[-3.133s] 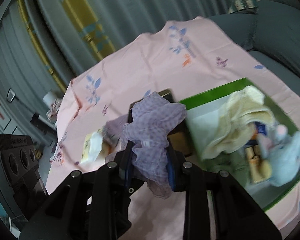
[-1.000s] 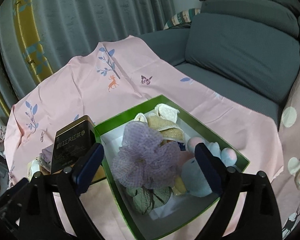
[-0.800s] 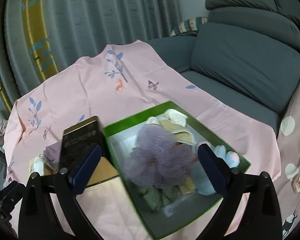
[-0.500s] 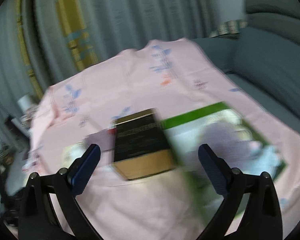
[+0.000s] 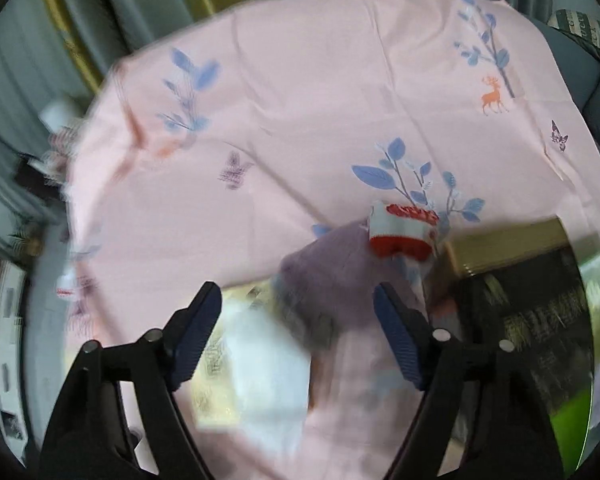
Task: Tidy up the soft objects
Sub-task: 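Move the right gripper back to the mauve knit cloth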
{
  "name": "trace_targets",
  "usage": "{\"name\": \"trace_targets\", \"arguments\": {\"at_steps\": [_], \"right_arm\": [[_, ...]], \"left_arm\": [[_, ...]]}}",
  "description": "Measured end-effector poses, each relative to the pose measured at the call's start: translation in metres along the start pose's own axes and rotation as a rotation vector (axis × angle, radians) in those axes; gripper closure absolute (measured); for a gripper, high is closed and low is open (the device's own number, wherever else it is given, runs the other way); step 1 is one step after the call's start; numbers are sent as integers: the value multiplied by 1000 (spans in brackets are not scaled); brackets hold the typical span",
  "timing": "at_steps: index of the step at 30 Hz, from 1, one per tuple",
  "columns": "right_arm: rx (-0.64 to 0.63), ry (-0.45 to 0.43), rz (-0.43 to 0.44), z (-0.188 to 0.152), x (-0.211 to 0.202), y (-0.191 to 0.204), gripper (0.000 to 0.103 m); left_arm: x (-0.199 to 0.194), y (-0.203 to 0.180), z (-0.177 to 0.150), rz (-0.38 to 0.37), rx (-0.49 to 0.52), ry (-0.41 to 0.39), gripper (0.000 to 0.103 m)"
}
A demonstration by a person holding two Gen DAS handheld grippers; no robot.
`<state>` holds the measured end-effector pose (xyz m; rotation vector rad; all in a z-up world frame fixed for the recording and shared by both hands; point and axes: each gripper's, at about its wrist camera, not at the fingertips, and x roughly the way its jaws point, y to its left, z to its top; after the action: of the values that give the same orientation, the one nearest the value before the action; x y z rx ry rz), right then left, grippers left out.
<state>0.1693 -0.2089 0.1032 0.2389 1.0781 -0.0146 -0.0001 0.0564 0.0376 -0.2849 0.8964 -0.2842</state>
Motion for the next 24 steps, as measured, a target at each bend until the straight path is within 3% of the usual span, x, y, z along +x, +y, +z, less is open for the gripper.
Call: {"name": "trace_targets", "arguments": {"at_steps": [4,6,9,10,15,24], "right_arm": [[11,96,-40,13,49,1,39],[21,120,-64,16,64,-2,48],[21,132,-48,16,74,-10,76],[23,123,-41,17,72,-11,91],[19,17,36,21,27,-15,92],[-65,-209,177,-14,-121,-14,91]], "left_arm": [[2,3,4,17,-3,0,25],[3,8,7,27,-19,1,25],[3,13,9,16,-39,8,25],[2,14,9,15,-42,5,25],[-1,13,8,12,-40,1,25],[-8,5,4,18,-18,-4,25]]}}
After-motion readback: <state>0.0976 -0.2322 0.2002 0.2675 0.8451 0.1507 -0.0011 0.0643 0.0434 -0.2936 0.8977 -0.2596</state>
